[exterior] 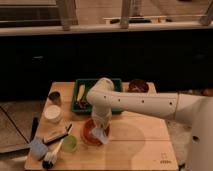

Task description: Wipe red bowl with towel

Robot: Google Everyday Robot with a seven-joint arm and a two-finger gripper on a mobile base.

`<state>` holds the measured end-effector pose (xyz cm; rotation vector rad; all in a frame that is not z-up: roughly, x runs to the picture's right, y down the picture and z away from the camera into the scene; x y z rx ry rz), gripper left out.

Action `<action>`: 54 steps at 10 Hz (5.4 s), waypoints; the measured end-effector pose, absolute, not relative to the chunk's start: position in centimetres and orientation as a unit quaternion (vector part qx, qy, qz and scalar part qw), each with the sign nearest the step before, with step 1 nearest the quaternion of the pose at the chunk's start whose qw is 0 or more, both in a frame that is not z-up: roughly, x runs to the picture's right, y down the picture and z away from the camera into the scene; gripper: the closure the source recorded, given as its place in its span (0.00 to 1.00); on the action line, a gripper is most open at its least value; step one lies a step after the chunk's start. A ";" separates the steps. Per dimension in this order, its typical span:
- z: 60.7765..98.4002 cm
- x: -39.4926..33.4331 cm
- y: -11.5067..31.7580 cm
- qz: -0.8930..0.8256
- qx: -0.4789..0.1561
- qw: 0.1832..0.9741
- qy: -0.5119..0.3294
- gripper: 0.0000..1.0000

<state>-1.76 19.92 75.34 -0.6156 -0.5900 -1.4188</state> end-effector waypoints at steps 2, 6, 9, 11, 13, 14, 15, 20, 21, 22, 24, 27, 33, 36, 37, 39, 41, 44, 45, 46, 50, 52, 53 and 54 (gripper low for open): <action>76.2 -2.3 19.6 -0.640 -0.275 0.672 -0.253 1.00; 77.0 -4.5 19.0 -0.657 -0.270 0.658 -0.249 1.00; 76.6 -5.7 19.5 -0.671 -0.265 0.641 -0.264 1.00; 76.2 -4.7 20.4 -0.667 -0.270 0.639 -0.273 1.00; 76.2 -2.9 21.5 -0.658 -0.281 0.642 -0.277 1.00; 76.4 -1.9 21.8 -0.652 -0.287 0.645 -0.275 1.00; 76.7 -0.2 22.1 -0.642 -0.298 0.653 -0.269 1.00; 78.5 0.6 19.6 -0.636 -0.300 0.671 -0.235 1.00; 78.8 0.2 19.1 -0.638 -0.299 0.671 -0.232 1.00; 79.1 -0.6 18.5 -0.642 -0.296 0.669 -0.230 1.00; 79.2 -2.5 18.1 -0.651 -0.288 0.663 -0.232 1.00; 78.2 -5.2 18.5 -0.673 -0.273 0.642 -0.246 1.00; 75.6 -2.9 21.2 -0.678 -0.274 0.630 -0.262 1.00; 76.1 1.4 21.3 -0.657 -0.293 0.648 -0.249 1.00; 76.4 1.8 21.0 -0.652 -0.296 0.654 -0.244 1.00; 77.7 2.2 19.5 -0.647 -0.294 0.666 -0.226 1.00; 78.6 1.2 18.3 -0.650 -0.287 0.669 -0.219 1.00; 79.1 -2.7 17.7 -0.665 -0.272 0.658 -0.226 1.00; 79.0 -3.9 17.8 -0.673 -0.264 0.652 -0.232 1.00; 78.8 -4.2 17.9 -0.678 -0.261 0.646 -0.235 1.00; 76.2 -5.3 20.8 -0.698 -0.254 0.617 -0.260 1.00; 76.0 -3.1 22.1 -0.693 -0.270 0.612 -0.269 1.00; 76.1 -1.9 22.5 -0.687 -0.279 0.614 -0.269 1.00; 76.2 -0.8 22.7 -0.681 -0.286 0.619 -0.267 1.00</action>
